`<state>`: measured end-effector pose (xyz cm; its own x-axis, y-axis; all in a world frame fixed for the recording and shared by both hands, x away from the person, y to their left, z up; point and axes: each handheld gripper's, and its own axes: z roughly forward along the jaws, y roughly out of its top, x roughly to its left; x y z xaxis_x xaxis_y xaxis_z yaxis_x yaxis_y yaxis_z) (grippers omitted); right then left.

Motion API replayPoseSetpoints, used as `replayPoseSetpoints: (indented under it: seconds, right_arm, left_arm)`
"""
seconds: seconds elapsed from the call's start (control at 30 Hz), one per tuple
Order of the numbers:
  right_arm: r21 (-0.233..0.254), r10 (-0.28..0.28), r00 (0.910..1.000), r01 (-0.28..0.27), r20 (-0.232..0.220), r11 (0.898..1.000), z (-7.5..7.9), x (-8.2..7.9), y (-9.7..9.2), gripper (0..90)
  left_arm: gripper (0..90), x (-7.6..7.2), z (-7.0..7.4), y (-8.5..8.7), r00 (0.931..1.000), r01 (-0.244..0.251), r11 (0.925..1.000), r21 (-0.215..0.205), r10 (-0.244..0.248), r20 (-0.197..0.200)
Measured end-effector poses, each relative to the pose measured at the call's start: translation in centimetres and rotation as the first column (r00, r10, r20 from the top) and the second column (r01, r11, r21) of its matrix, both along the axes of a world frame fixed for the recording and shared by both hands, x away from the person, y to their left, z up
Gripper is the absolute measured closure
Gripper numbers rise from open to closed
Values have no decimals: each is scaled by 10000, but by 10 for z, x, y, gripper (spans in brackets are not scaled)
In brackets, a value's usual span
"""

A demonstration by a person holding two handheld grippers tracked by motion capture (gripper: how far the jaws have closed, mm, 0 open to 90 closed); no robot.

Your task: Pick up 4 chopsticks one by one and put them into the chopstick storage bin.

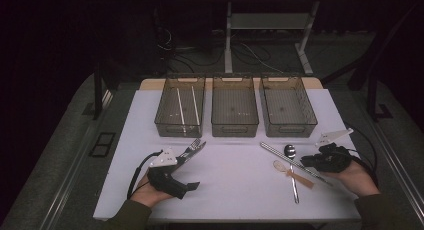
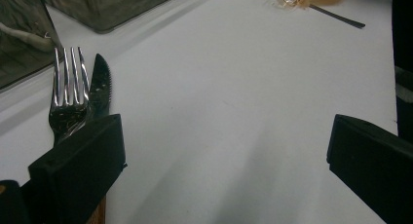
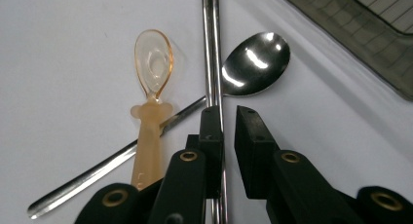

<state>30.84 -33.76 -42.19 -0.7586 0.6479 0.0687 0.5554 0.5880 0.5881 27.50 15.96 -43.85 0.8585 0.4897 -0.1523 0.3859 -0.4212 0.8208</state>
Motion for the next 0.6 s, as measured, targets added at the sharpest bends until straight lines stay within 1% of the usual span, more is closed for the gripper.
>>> replayPoseSetpoints:
  seconds: [0.1, 0.23, 0.47, 0.6]
  right_arm:
    - [3, 39, 10000, -39, -53, 10000, -2, 1, 1, 815]
    - [-116, 72, 9998, -74, -199, 9999, -5, 2, 2, 815]
    - [-194, 192, 9995, -197, -254, 9996, -8, 3, 4, 822]
    - [-233, 118, 9995, -126, -305, 9996, -9, 4, 4, 826]
  left_arm:
    - [0, 0, 0, 0, 10000, 6, 10000, 5, -6, -9]
    - [0, 0, 0, 0, 10000, 5, 10000, 6, -5, -9]
    - [0, 0, 0, 0, 10000, 4, 10000, 3, -4, -10]
    - [0, 0, 0, 0, 10000, 8, 10000, 5, -8, -11]
